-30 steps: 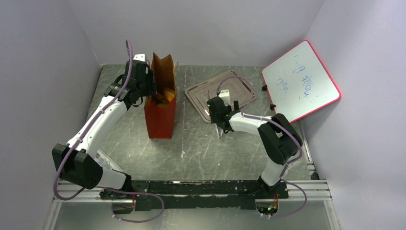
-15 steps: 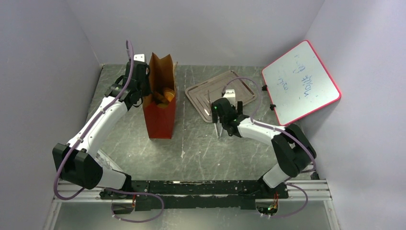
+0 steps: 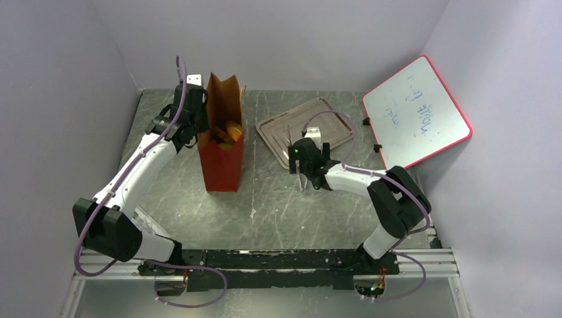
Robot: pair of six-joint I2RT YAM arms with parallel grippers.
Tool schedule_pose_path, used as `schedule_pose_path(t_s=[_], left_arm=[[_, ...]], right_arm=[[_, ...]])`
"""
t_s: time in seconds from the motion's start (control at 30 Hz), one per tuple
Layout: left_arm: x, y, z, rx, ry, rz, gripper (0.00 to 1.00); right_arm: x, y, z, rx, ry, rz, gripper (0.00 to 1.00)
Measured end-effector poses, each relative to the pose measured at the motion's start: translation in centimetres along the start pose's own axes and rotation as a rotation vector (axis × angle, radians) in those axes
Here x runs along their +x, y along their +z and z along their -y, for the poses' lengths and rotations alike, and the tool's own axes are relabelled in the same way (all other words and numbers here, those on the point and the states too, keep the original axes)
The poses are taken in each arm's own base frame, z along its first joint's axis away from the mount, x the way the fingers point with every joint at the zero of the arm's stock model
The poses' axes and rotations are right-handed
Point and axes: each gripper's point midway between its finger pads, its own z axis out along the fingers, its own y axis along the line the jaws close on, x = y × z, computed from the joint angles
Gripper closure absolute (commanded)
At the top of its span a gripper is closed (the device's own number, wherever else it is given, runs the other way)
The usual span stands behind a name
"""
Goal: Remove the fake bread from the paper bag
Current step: Adjust the paper bag at the center of the board.
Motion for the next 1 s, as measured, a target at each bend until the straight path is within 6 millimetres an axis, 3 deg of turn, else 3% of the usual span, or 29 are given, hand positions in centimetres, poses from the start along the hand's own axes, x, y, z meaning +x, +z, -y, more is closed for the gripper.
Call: schedule_pose_path(t_s=[0.4, 0.77, 1.0], left_arm=[[0.0, 0.1, 0.0, 0.0, 0.015, 0.0, 0.93], [-0.1, 0.4, 0.0, -0.002, 0.029, 0.004, 0.93], [-0.1, 0.5, -0.1, -0.007, 0.033, 0.006, 0.93]], right_arm=[[1.4, 1.1, -0.9, -0.03, -0.02, -0.031, 0.05], [1.3, 1.5, -1.5, -0.069, -0.038, -0.004, 0.22], [1.1, 1.8, -2.1, -0.093, -0.038, 0.008, 0.38]])
